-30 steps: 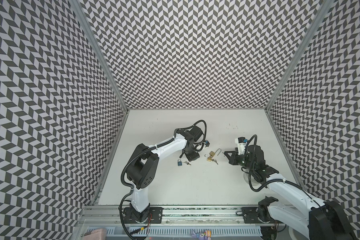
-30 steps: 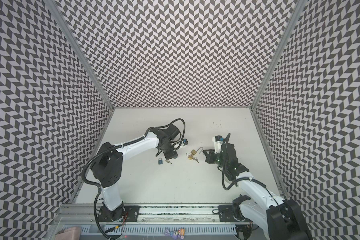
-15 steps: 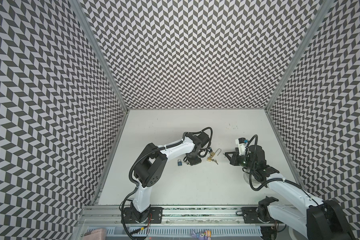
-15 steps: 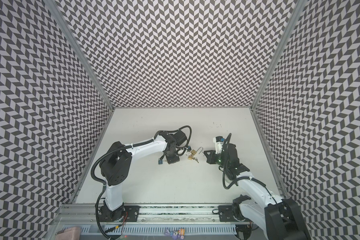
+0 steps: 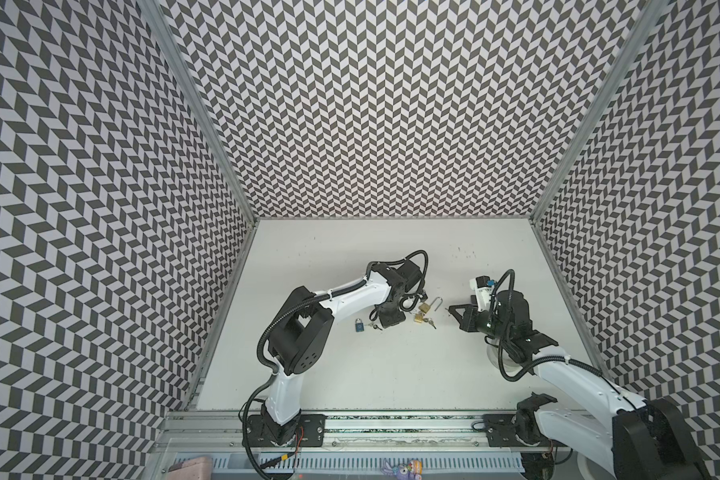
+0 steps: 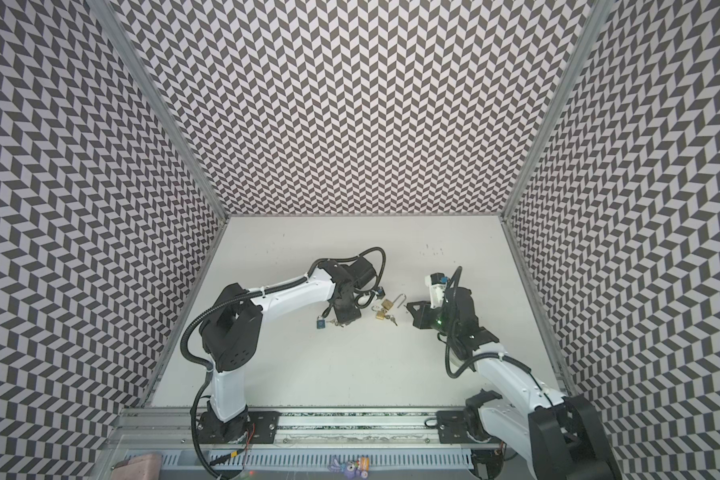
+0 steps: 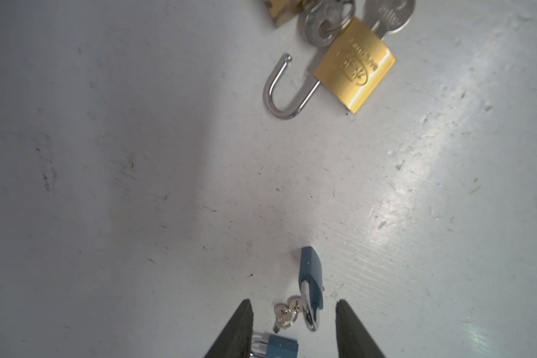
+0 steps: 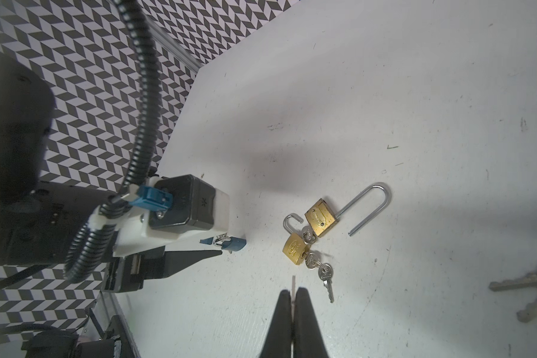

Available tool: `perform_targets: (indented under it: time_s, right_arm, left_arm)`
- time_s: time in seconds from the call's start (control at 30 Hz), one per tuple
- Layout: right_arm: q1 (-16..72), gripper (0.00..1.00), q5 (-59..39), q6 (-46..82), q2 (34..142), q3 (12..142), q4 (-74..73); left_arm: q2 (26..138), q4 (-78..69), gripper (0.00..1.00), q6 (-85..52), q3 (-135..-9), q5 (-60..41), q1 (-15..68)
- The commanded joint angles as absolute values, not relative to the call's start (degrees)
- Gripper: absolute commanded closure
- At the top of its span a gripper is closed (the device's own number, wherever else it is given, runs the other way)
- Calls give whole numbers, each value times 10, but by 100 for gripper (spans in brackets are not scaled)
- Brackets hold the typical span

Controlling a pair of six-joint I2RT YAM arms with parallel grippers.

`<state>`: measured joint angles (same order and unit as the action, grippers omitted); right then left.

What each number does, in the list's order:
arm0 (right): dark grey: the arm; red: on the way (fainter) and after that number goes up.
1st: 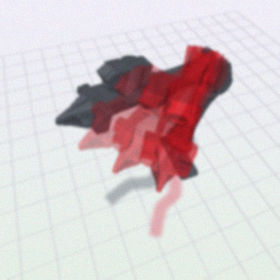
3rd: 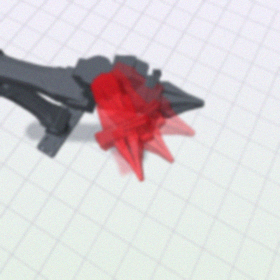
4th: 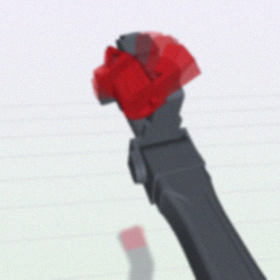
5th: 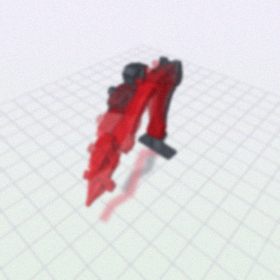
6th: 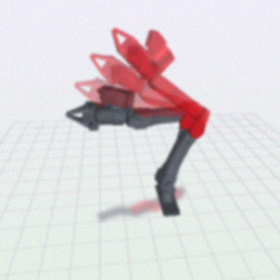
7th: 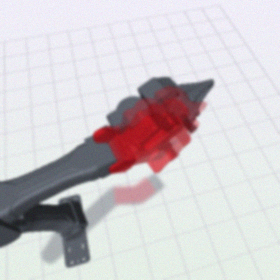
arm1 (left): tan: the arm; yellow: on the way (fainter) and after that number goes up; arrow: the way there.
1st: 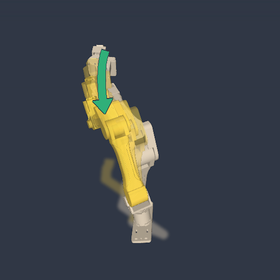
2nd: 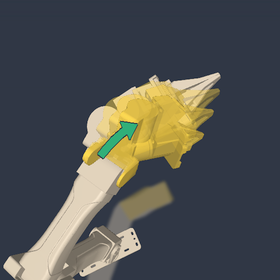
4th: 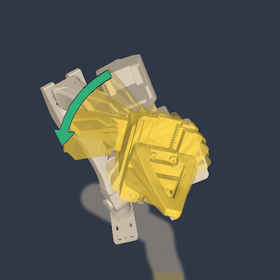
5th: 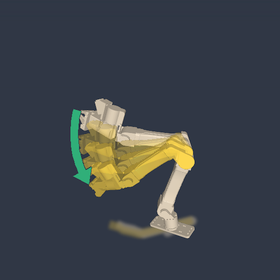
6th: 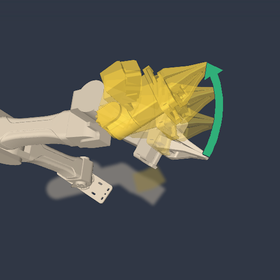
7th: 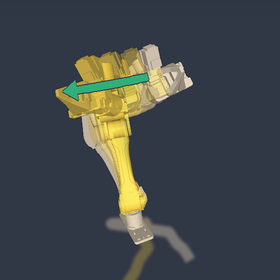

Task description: Lock with the key

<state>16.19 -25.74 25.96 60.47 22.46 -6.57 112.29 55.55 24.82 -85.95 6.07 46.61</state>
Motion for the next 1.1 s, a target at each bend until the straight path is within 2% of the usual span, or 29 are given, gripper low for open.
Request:
perform_targets:
  time_s: [0.0, 0.23, 0.47, 0.7, 0.87, 1.07]
  right_arm:
    - [157, 100, -266, 255, 604, 218, -94]
    - [156, 100, -268, 255, 604, 218, -95]
    - [156, 100, -275, 251, 600, 221, -86]
    - [157, 100, -279, 230, 582, 219, -83]
    - [185, 100, -252, 223, 581, 226, -81]
    - [306, 100, -130, 218, 612, 263, -80]
  left_arm:
    - [1129, 558, 55, 258, -867, 67, 465]
    - [1125, 546, 55, 259, -853, 74, 449]
    - [1139, 510, 61, 248, -856, 116, 422]
    - [1102, 460, 62, 231, -844, 104, 418]
    - [1015, 387, 58, 192, -805, 51, 409]
    - [845, 204, 51, 76, -658, -57, 363]
